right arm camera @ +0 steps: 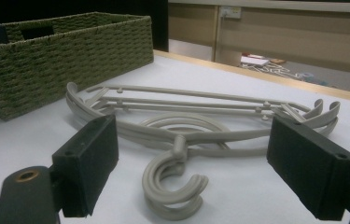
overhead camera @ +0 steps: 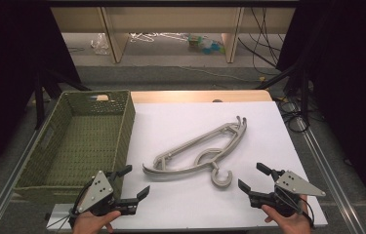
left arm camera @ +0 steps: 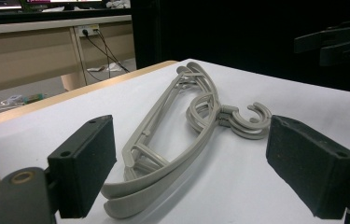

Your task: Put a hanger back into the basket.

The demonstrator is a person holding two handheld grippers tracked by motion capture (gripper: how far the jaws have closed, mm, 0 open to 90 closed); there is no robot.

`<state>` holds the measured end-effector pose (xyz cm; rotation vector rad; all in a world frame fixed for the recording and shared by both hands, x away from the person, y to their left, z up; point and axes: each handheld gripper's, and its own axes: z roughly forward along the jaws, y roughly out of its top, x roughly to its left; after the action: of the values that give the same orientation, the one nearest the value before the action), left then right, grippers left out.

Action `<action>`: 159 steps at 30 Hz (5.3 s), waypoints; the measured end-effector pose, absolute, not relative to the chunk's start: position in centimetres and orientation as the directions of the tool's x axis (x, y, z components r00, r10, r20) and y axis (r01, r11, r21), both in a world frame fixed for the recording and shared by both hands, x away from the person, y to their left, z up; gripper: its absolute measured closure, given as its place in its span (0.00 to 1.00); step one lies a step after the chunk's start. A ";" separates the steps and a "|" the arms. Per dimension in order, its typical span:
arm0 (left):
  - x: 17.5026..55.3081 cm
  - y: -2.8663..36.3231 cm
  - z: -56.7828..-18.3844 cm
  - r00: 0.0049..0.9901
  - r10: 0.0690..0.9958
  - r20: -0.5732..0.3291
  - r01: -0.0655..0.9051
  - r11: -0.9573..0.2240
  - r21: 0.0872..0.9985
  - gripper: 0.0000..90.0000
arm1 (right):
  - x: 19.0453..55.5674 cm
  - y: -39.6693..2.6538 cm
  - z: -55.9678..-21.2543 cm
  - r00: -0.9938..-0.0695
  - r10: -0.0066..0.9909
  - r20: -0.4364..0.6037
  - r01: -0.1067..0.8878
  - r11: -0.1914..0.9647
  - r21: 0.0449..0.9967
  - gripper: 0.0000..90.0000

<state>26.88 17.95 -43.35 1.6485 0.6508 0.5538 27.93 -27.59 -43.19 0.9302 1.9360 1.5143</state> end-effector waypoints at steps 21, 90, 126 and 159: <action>26.9 17.6 -43.5 0.746 0.666 0.004 0.120 -0.140 0.983 0.18 | 31.9 -27.8 -42.9 -0.732 0.652 -0.196 0.162 0.447 0.880 0.29; 27.0 16.5 -44.0 0.778 0.628 -0.017 0.191 -0.210 0.959 0.18 | 42.1 -22.2 -43.7 -0.807 -0.251 -0.535 -0.406 0.893 0.193 0.88; 36.7 4.9 -45.6 0.821 0.429 0.377 0.018 -0.680 0.733 0.63 | 41.1 -21.3 -40.3 -0.764 -0.309 -0.567 -0.493 0.846 0.203 0.90; 37.9 5.9 -41.2 0.822 0.401 0.404 -0.052 -0.654 0.755 0.88 | 41.3 -23.0 -36.9 -0.762 0.137 -0.632 -0.257 0.832 0.491 0.52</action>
<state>37.88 5.91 -41.18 2.1845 0.2546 0.7082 41.35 -23.05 -36.93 -0.0870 2.3224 0.7473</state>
